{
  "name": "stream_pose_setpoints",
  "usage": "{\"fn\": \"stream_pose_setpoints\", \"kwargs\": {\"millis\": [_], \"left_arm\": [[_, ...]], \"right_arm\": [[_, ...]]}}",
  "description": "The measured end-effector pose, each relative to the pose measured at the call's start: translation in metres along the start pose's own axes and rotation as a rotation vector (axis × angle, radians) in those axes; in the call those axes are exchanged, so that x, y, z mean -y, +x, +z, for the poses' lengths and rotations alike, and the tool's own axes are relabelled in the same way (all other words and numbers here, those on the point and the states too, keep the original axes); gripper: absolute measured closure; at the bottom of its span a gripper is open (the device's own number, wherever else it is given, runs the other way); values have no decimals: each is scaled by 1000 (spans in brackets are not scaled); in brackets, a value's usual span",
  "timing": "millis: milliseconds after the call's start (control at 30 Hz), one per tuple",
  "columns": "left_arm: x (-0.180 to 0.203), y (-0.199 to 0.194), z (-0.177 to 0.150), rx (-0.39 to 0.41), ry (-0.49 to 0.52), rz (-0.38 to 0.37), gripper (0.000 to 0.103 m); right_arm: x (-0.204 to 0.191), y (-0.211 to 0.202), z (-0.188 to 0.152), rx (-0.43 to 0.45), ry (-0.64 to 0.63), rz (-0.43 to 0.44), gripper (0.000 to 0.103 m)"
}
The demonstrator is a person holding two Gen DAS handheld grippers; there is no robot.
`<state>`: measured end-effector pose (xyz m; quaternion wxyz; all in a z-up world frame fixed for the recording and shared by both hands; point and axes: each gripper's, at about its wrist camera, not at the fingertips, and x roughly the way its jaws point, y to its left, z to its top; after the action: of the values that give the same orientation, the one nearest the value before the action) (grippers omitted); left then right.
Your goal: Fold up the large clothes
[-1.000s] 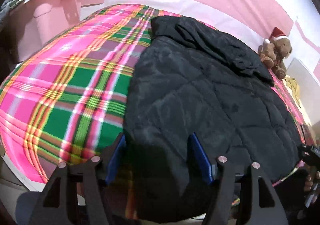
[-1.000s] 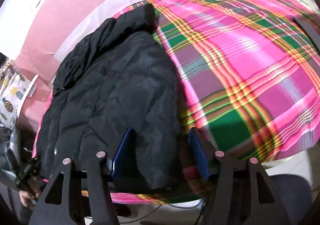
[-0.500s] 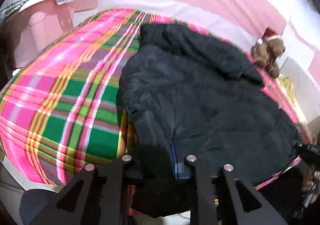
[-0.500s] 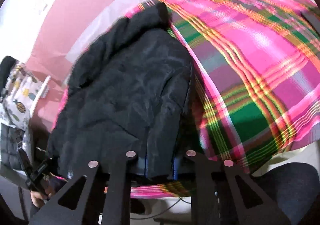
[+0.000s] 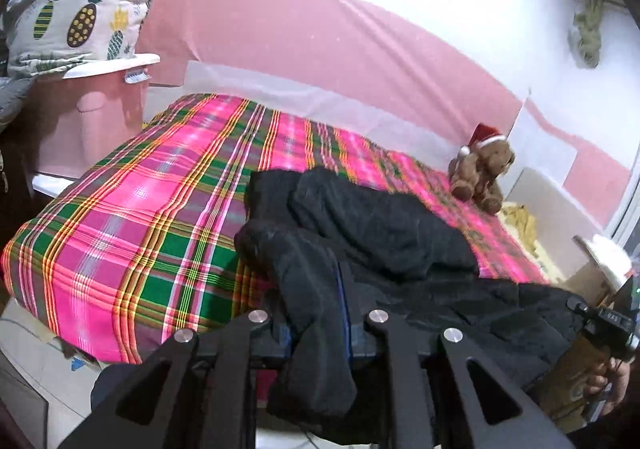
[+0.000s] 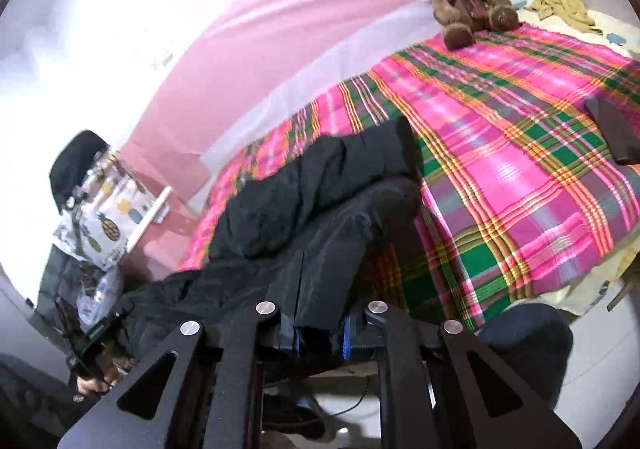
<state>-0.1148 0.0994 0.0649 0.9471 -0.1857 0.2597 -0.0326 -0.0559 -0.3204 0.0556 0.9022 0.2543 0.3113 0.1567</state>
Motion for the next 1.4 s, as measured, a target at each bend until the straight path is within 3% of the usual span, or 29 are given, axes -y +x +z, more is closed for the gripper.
{"fn": "stream_pose_setpoints", "kwargs": {"millis": [167, 333, 667, 867, 1000, 1167, 1400], "left_arm": [[10, -12, 15, 44, -4, -39, 86], [14, 3, 38, 69, -20, -60, 86], [10, 91, 112, 64, -47, -15, 85], [0, 170, 141, -15, -59, 60, 85], [-12, 222, 144, -89, -74, 102, 84], [-27, 275, 134, -187, -89, 133, 79], [-39, 309, 120, -230, -129, 111, 70]], "right_arm": [[-8, -21, 8, 68, 13, 33, 90], [-9, -11, 29, 110, 26, 61, 89], [-27, 63, 122, 108, -6, 13, 89], [-19, 135, 167, 33, 31, -64, 89], [-11, 189, 186, -46, 39, -131, 88], [12, 251, 187, -167, 58, -215, 85], [42, 296, 172, -251, 103, -221, 81]]}}
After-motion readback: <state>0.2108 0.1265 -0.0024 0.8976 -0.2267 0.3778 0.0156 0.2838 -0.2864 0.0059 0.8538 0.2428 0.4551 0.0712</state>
